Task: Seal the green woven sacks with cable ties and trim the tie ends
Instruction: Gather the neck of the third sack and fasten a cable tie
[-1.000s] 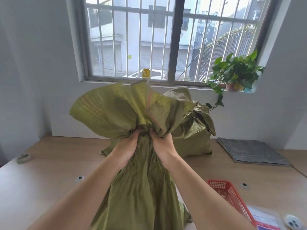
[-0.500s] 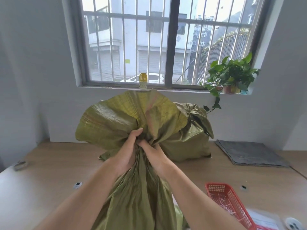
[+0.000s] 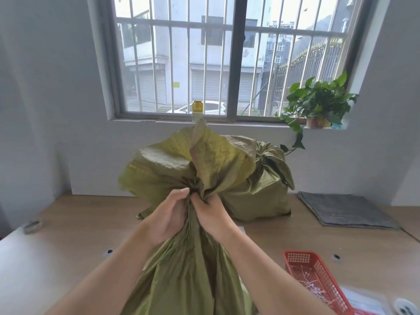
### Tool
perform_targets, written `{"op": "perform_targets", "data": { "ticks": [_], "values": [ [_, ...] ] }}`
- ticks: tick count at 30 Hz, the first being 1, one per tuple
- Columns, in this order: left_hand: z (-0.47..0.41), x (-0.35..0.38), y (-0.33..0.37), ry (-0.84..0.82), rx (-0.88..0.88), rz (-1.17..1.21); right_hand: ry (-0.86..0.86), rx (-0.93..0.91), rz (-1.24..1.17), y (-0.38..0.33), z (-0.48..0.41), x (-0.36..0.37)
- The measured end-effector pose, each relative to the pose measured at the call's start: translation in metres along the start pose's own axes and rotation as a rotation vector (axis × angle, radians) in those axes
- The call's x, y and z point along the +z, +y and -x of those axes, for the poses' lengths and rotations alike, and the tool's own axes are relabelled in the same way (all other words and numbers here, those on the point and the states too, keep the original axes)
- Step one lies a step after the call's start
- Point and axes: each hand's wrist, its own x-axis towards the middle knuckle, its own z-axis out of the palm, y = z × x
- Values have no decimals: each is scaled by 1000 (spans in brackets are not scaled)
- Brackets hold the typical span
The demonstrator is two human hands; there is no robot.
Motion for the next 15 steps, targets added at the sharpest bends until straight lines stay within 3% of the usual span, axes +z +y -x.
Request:
{"op": "perform_targets", "data": {
  "ticks": [5,8,15],
  "values": [
    [14,-12,-3,-96,-125,-426,-55,50,-3,-7,-2,-5],
    [8,-9,-10,-73,-74,-574,-47,19,-16,-12,-4,0],
    [-7,-2,-32,170,73,-407,-84,95,-40,-36,-2,7]
  ]
}}
